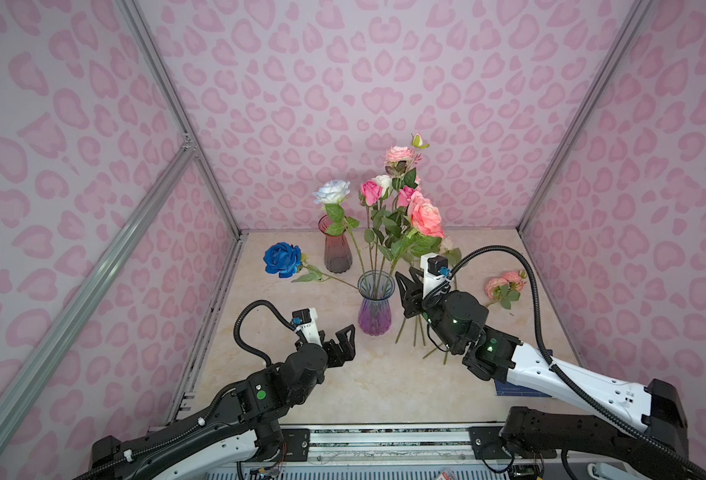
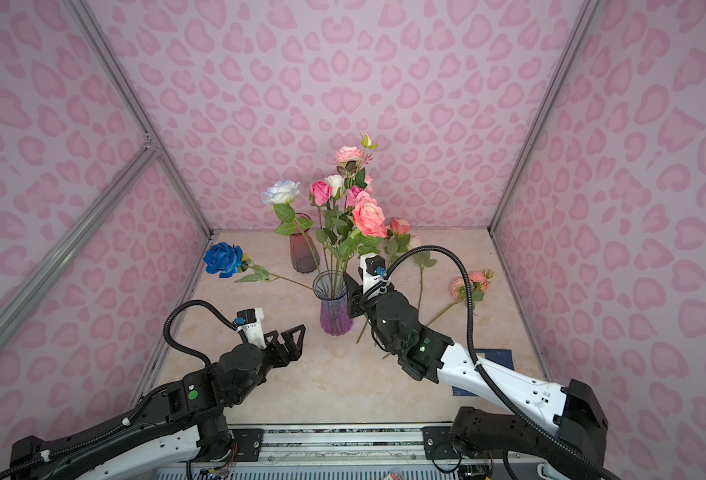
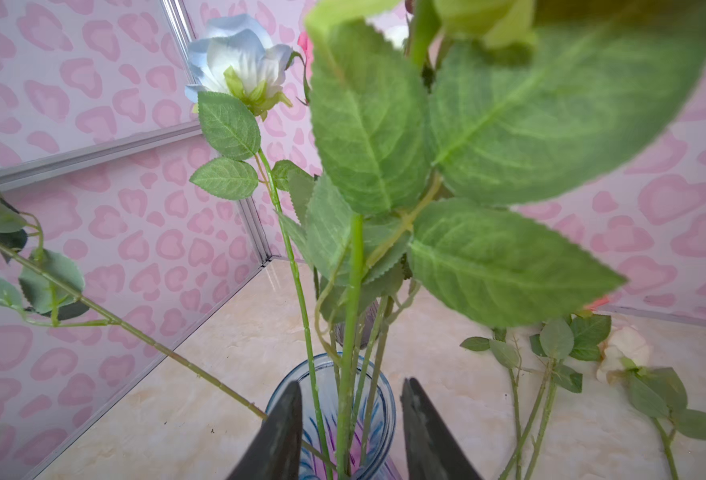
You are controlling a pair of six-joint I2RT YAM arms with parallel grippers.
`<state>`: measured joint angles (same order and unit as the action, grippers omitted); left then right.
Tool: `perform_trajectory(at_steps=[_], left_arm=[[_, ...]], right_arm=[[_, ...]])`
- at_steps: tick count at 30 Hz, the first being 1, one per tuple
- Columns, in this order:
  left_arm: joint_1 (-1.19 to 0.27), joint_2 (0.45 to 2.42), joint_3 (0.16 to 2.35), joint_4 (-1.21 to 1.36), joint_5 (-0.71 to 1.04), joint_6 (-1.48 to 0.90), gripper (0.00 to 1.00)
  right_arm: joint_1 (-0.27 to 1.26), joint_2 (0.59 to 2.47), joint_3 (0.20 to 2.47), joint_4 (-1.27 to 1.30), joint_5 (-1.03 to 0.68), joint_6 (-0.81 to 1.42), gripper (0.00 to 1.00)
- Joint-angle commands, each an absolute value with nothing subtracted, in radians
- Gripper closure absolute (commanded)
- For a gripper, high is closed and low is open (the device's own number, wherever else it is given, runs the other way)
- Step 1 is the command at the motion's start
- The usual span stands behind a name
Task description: Arrange the flowers into the vase
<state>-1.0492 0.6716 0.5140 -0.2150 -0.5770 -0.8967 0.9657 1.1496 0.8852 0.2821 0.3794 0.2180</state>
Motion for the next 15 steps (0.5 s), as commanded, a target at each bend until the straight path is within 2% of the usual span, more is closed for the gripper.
perform_trajectory(at_steps=[1,7,15], left_arm=[[-1.049,0.671,0.531,-0.231,-0.608,-0.890,0.04],[-1.039,0.633,0.493,-0.271,-0.654,-0.928,0.03],[-0.956,0.703,0.496,-0.269,-0.550,-0.902,0.02]], right_arm=[[0.967,1.153,0.899,0.247,0.381,0.237,0.59],[0.967,1.099,0.881,0.174,0.414,0.286,0.57],[0.944,1.024,0.833,0.047,0.444,0.365,0.53]])
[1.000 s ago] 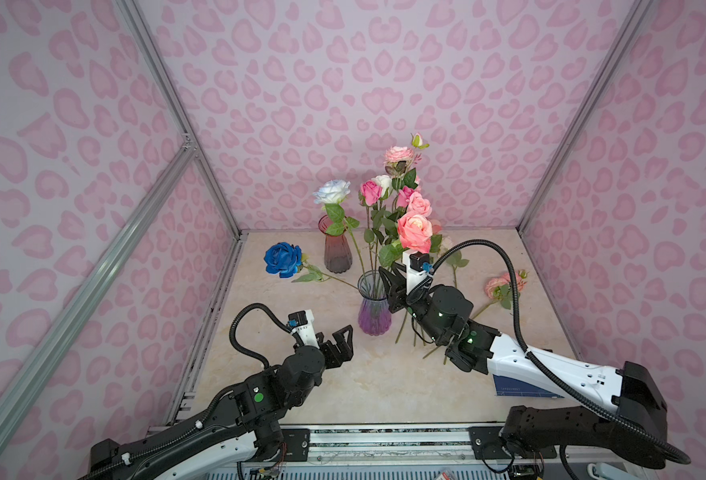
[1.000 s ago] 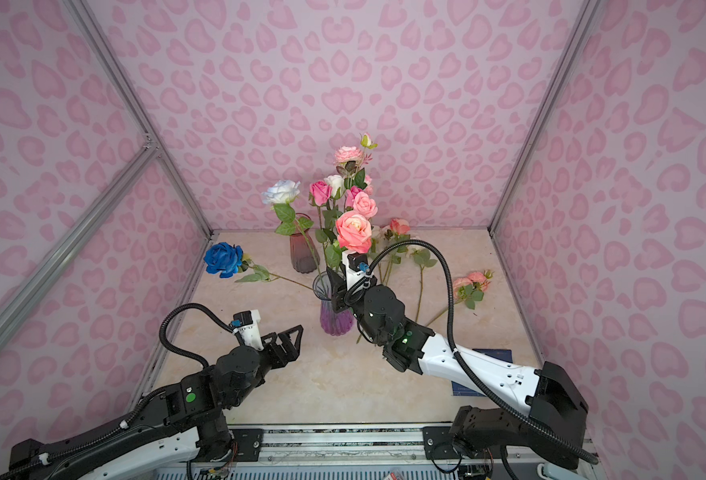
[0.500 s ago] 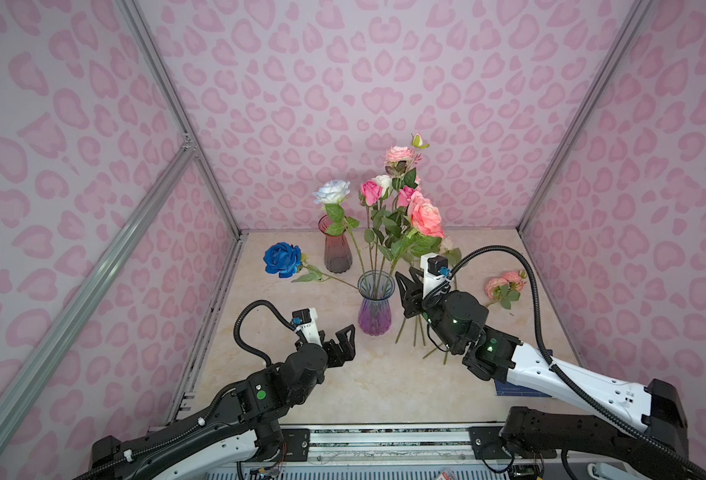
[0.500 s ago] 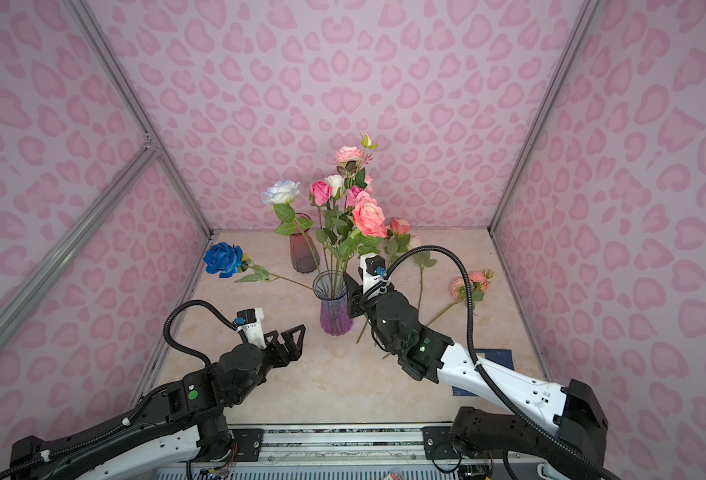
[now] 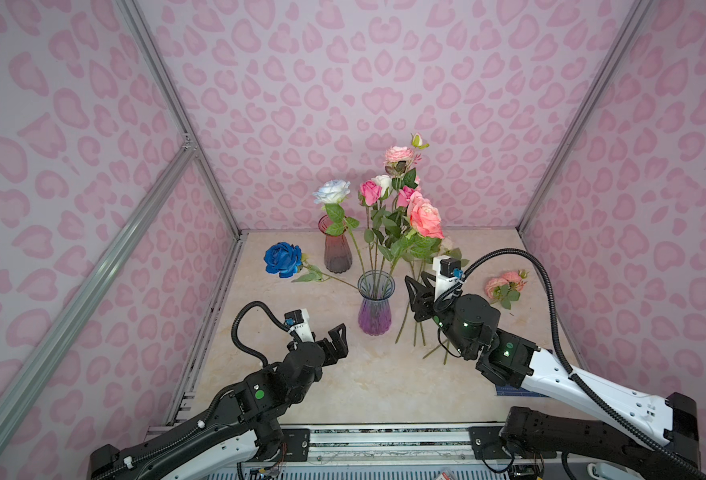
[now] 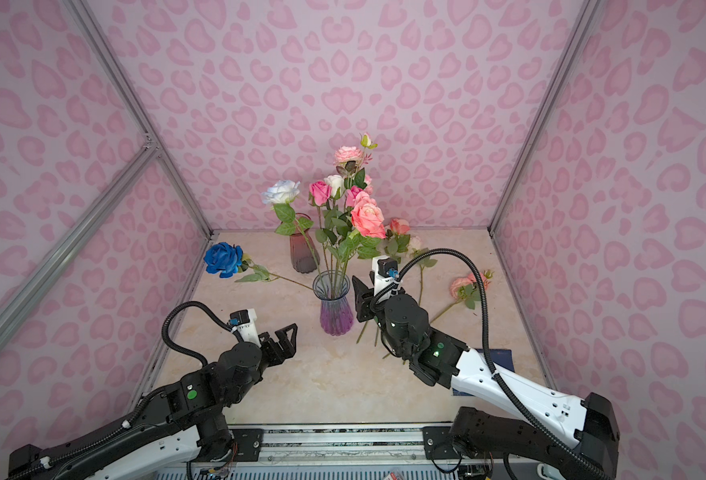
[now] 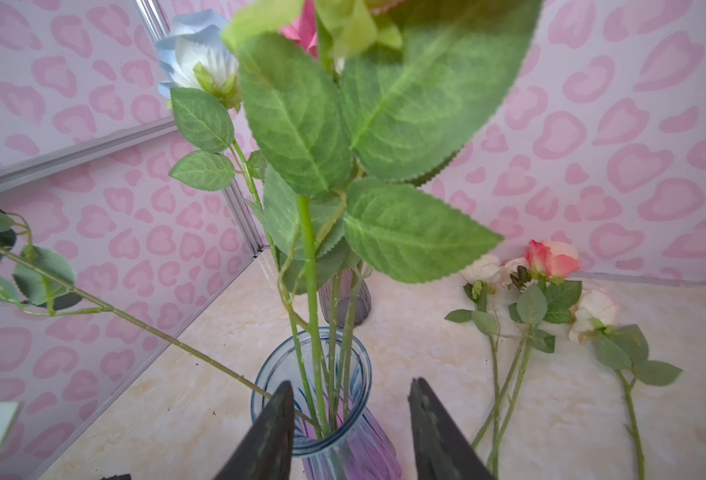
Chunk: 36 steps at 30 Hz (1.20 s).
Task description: Arrange the flowers into the vase
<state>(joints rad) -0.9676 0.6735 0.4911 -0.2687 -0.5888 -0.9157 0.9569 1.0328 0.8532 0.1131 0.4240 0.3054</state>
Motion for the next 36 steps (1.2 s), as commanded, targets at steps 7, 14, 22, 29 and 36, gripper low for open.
perform_trajectory(at_steps=[7,14,22,29,36], left_arm=[[-0.927,0.823,0.503,-0.234,-0.506,-0.901,0.03],[-0.888,0.946,0.495,-0.207,-0.464,-0.889,0.04],[-0.860,0.916,0.464,-0.204,-0.454,-0.892,0.04],[-0.848,0.845,0.435,-0.224,-0.456,-0.895,0.04],[-0.844,0.799,0.428,-0.240,-0.462,-0.891,0.04]], right_arm=[[0.822,1.071,0.670,0.060,0.210,0.636,0.58],[0.830,1.266,0.599,0.249,-0.011,0.792,0.63],[0.862,1.429,0.547,0.498,-0.081,0.937,0.68],[0.866,1.546,0.534,0.622,-0.105,1.032,0.62],[0.870,1.605,0.531,0.676,-0.083,1.065,0.58]])
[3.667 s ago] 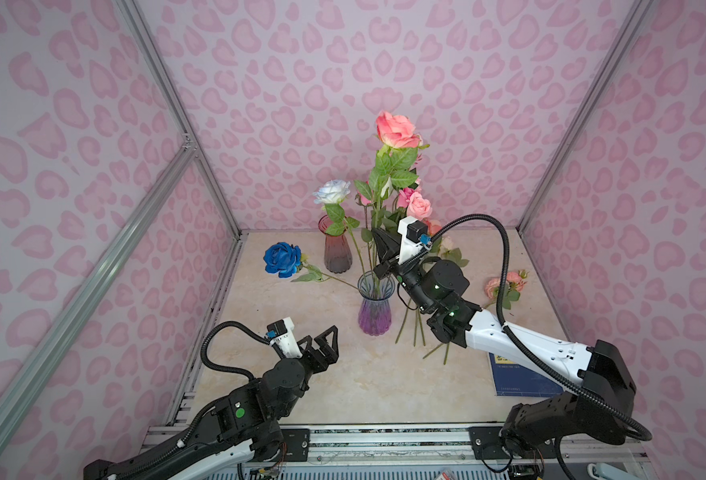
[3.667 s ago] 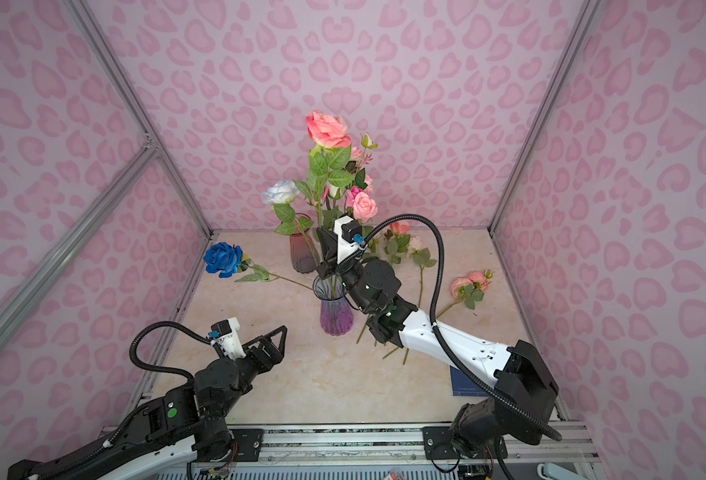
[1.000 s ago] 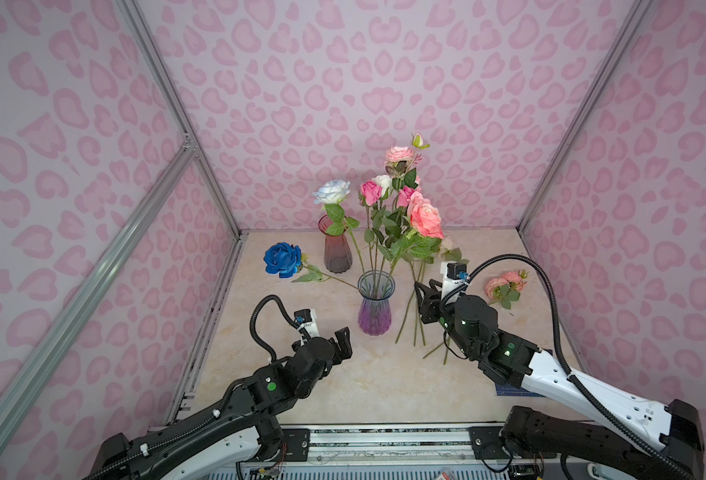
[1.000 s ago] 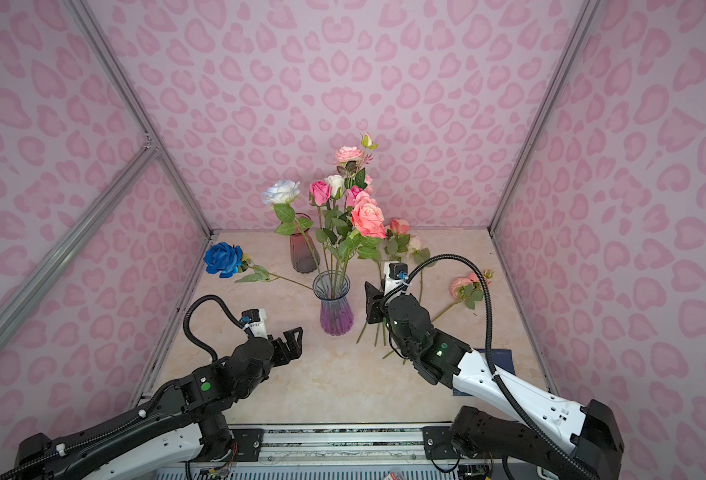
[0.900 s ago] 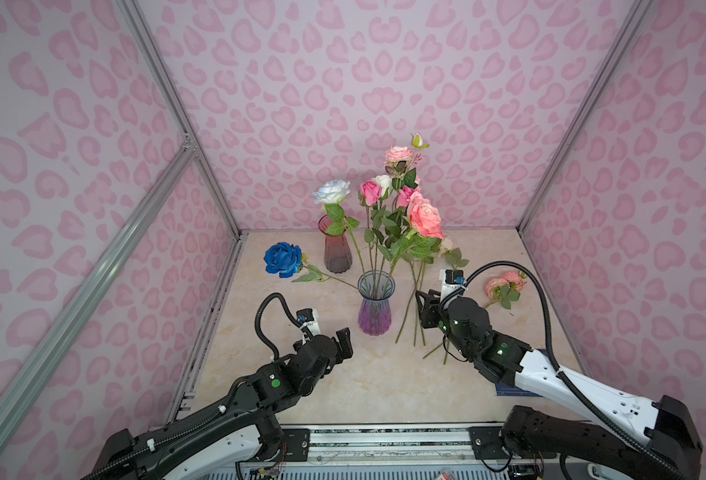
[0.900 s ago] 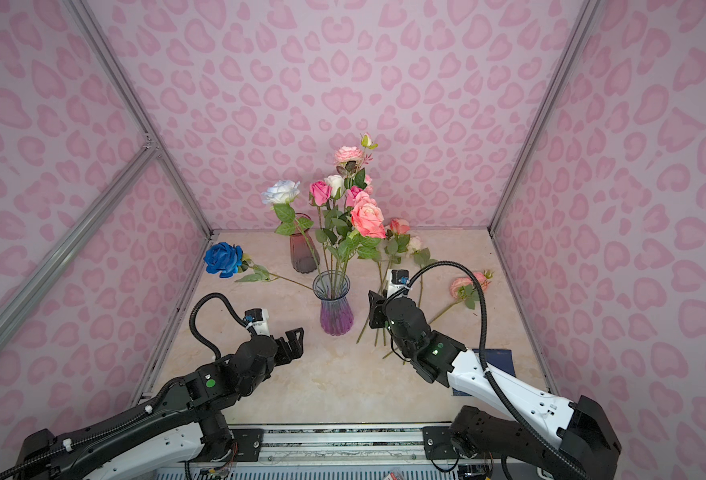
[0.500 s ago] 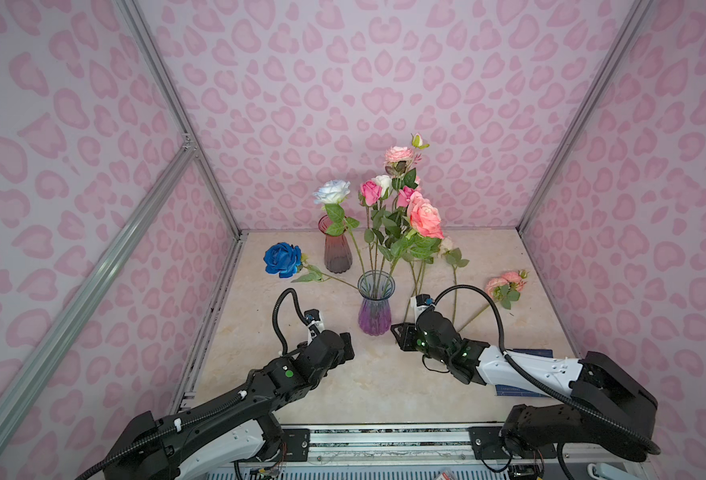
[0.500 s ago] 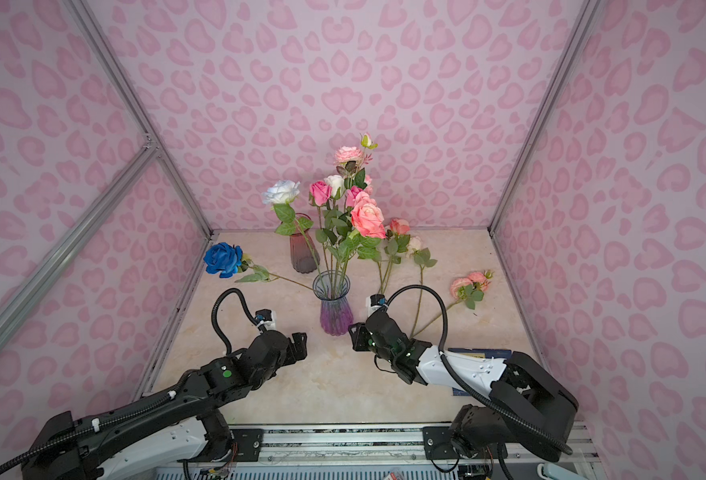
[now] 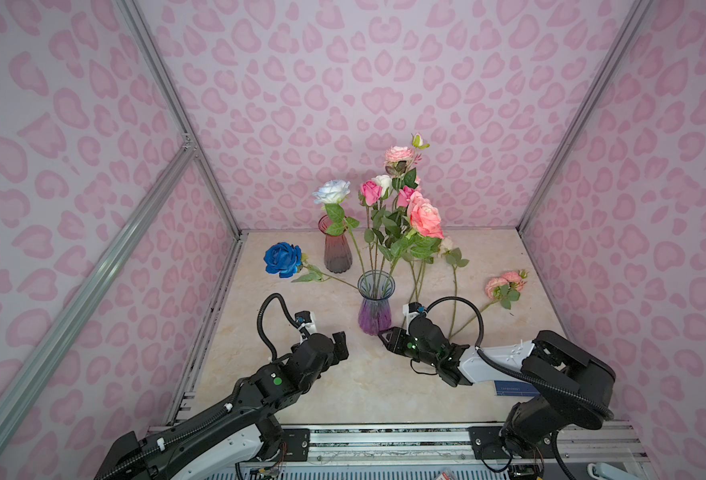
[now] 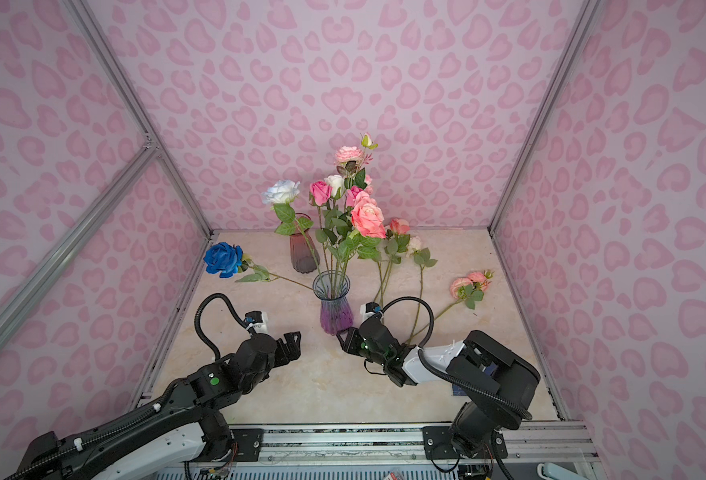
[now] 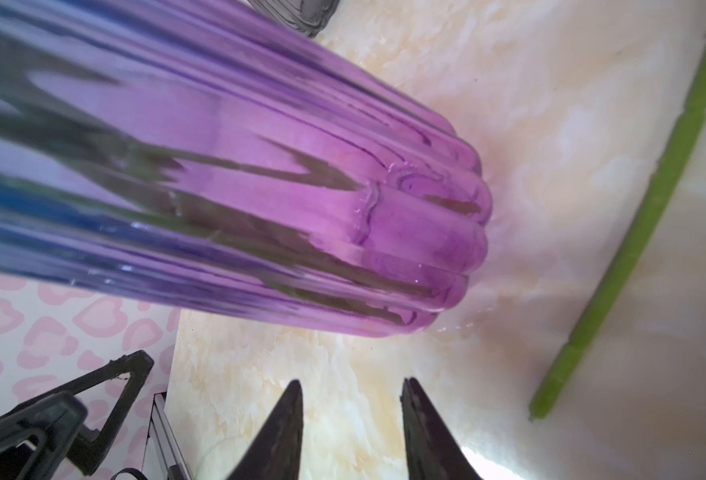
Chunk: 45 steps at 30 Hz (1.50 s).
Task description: Arrange the flowers into the vase
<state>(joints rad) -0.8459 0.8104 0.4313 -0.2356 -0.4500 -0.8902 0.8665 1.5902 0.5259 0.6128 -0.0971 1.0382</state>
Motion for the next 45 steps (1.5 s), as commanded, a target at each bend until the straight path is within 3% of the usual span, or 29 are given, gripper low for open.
perform_trajectory(at_steps=[1,26,45], left_arm=[[-0.843,0.796,0.429,-0.241,-0.461,-0.890,0.04],[-0.841,0.755,0.429,-0.269,-0.481,-0.888,0.04],[-0.838,0.726,0.417,-0.284,-0.489,-0.884,0.04]], right_arm=[[0.871,1.614,0.535,0.676,-0.084,1.063,0.58],[0.824,1.792,0.626,0.761,-0.124,1.094,0.50],[0.798,1.878,0.697,0.785,-0.115,1.121,0.49]])
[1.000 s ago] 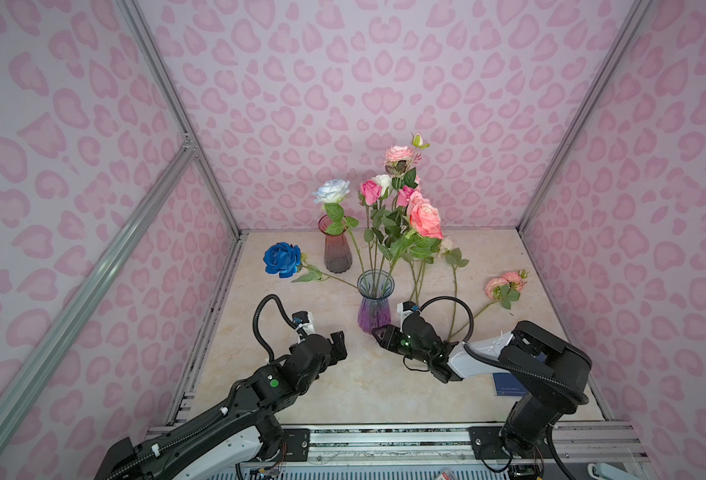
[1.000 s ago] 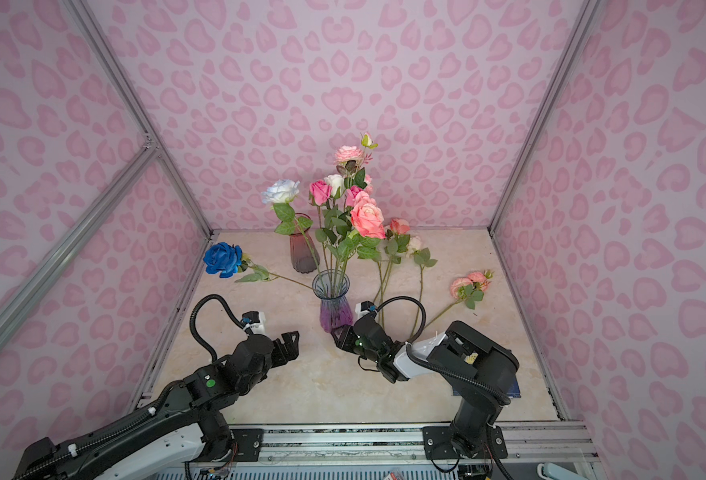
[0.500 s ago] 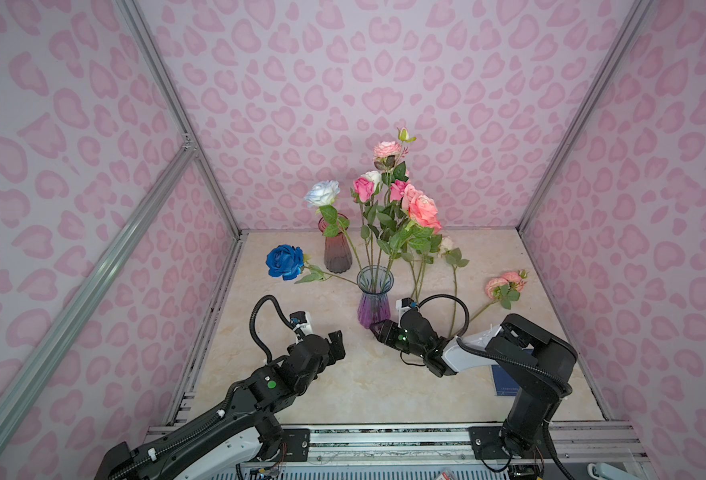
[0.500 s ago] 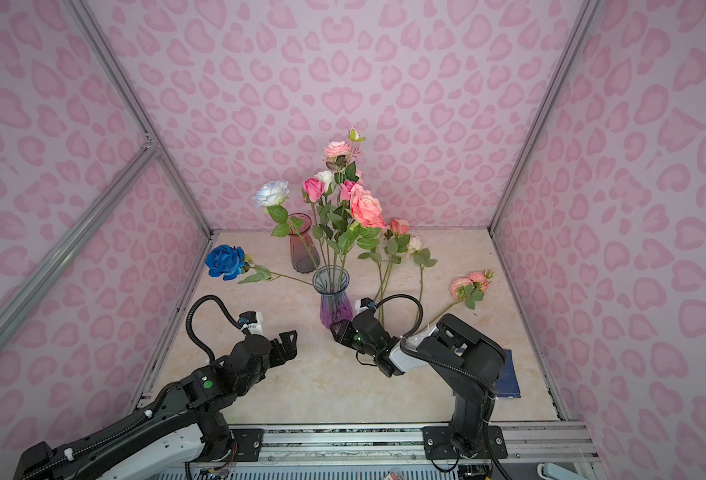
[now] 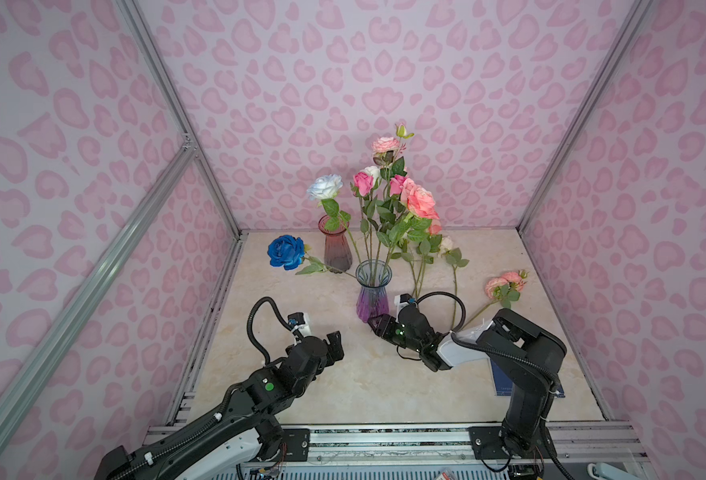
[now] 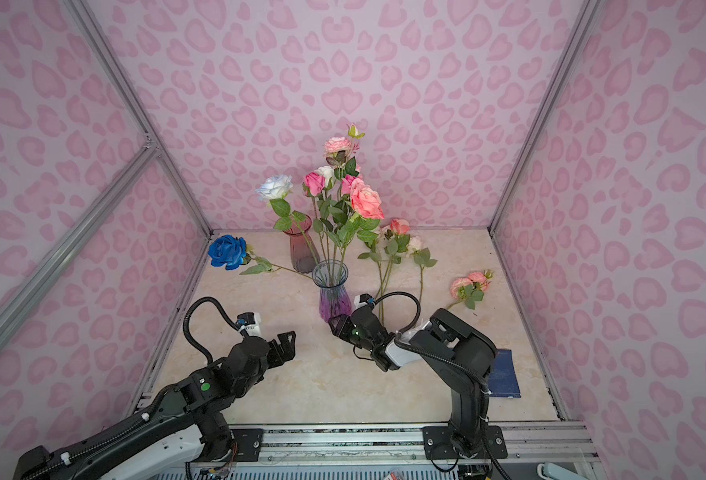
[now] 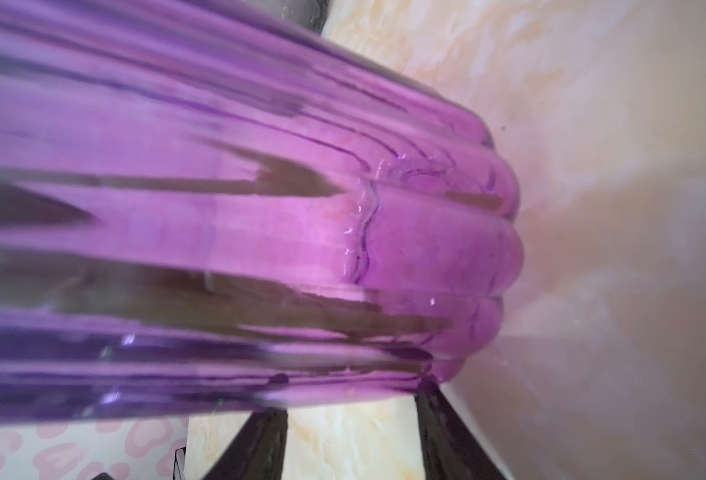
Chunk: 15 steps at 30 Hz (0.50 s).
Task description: Arrange the flowers into the vase
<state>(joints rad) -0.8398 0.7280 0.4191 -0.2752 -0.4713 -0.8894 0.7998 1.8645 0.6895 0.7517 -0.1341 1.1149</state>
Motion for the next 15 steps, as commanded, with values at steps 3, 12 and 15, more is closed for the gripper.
perform_trajectory(at_steps=[3,12,15], left_arm=[[-0.839,0.726,0.418,-0.284,-0.486,-0.886,0.04],[-0.836,0.721,0.419,-0.289,-0.488,-0.881,0.04],[-0.836,0.722,0.419,-0.289,-0.490,-0.879,0.04]], right_arm=[[0.791,1.890,0.709,0.785,-0.116,1.120,0.49],[0.762,1.923,0.757,0.767,-0.131,1.101,0.49],[0.755,1.930,0.777,0.751,-0.132,1.085,0.50]])
